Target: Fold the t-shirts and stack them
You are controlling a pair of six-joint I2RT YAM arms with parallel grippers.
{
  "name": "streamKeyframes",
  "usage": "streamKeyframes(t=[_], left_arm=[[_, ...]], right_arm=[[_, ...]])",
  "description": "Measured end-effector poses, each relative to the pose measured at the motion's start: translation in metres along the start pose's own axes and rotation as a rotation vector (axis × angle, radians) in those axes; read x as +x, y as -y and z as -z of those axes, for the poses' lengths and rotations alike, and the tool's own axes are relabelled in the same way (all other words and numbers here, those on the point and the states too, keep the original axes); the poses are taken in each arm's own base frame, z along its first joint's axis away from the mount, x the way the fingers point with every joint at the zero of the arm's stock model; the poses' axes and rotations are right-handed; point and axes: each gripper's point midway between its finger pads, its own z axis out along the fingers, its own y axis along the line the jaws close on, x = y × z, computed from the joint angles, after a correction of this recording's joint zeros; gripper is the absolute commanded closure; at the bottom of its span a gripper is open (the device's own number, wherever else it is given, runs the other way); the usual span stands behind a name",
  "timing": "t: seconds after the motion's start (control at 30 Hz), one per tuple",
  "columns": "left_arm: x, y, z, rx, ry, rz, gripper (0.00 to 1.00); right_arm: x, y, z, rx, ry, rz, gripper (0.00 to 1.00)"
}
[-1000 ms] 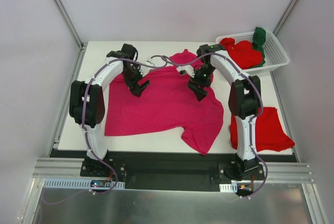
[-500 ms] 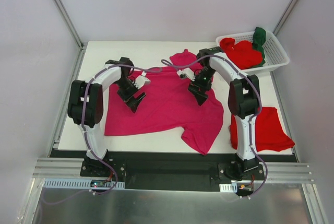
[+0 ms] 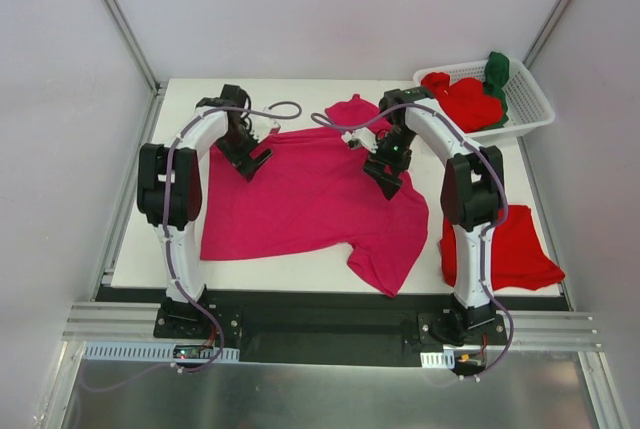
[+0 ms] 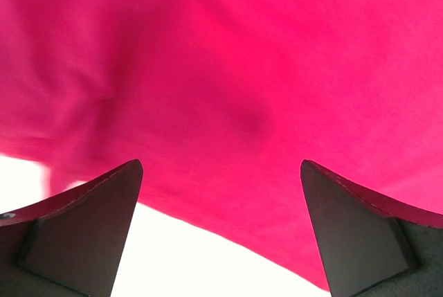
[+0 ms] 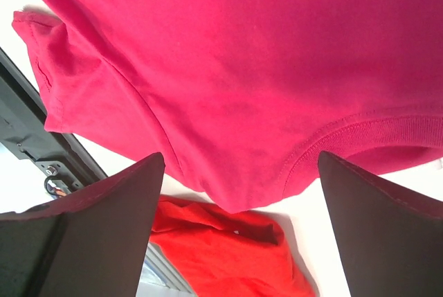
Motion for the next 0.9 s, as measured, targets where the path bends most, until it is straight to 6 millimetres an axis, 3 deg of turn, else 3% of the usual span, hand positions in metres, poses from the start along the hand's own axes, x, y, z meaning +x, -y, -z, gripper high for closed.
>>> streamKeyframes(t=[0.2,0.5,0.9], left_arm=[[-0.026,-0.048,0.004,-0.133,0.048,-0.02,0.01],[-0.013,-0.115,-0.014,-0.301,-0.017,0.002,0.01],[-0.019,-0.145,-0.001,-0.389,-0.008,0.007,0.0]], right_arm=[[0.004,0.002,0.001,0.016,-0.019,-0.016,0.04],[0.009,-0.006,0.003,0.01,-0.027,-0.022,0.04],[0.015,-0.009,0.001,0.002,-0.046,-0.026,0.04]])
